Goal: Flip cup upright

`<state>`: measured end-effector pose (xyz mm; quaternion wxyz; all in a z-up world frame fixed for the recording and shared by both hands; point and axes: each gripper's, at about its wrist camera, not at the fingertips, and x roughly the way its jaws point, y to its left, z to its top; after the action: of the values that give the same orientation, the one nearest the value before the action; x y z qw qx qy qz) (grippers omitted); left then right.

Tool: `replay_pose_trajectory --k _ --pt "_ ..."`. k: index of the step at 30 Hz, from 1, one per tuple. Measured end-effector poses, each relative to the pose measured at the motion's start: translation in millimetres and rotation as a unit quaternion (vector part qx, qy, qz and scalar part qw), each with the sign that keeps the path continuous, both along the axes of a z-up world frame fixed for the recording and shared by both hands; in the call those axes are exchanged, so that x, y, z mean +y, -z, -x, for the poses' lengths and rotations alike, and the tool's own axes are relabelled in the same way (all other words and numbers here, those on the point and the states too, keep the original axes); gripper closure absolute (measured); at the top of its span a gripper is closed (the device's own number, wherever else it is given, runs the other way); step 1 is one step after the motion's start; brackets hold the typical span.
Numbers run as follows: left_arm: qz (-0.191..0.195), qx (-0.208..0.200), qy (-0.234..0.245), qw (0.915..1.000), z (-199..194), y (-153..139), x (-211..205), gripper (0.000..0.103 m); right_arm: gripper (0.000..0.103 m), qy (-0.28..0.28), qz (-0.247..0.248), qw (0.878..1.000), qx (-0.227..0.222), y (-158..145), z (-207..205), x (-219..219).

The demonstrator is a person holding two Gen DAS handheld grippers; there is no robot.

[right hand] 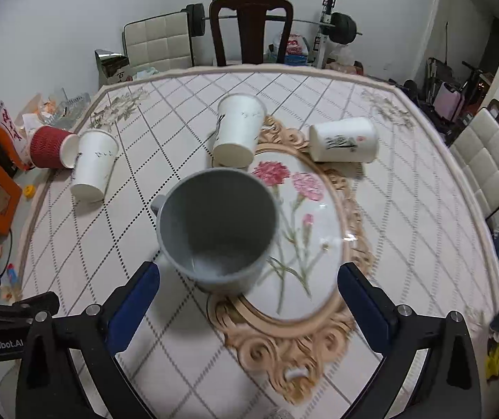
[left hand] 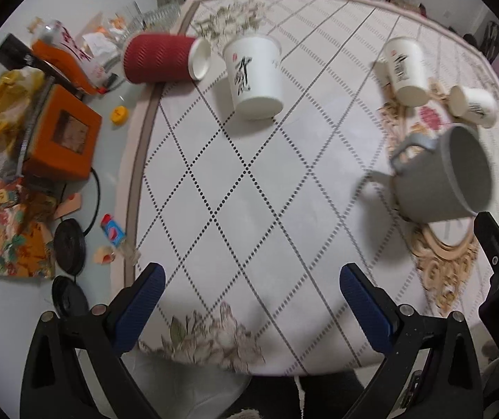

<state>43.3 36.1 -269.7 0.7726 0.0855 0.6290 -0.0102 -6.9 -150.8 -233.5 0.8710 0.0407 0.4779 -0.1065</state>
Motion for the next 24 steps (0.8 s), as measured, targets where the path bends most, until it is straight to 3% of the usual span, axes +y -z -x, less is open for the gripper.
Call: replay_pose_trajectory --k 9,17,24 --pt "0.019 -0.076 -0.012 0.9969 46 -86 0 0.001 0.000 0.002 0.022 0.999 -0.046 -100 65 -11" --pt "0.044 -0.149 -0.019 0.9877 103 -174 -7 0.001 0.000 0.011 0.024 0.998 -0.054 -181 122 -23" --pt "0.054 -0.182 -0.015 0.9818 136 -212 -10 0.001 0.000 0.011 0.028 0.998 -0.057 -227 160 -27"
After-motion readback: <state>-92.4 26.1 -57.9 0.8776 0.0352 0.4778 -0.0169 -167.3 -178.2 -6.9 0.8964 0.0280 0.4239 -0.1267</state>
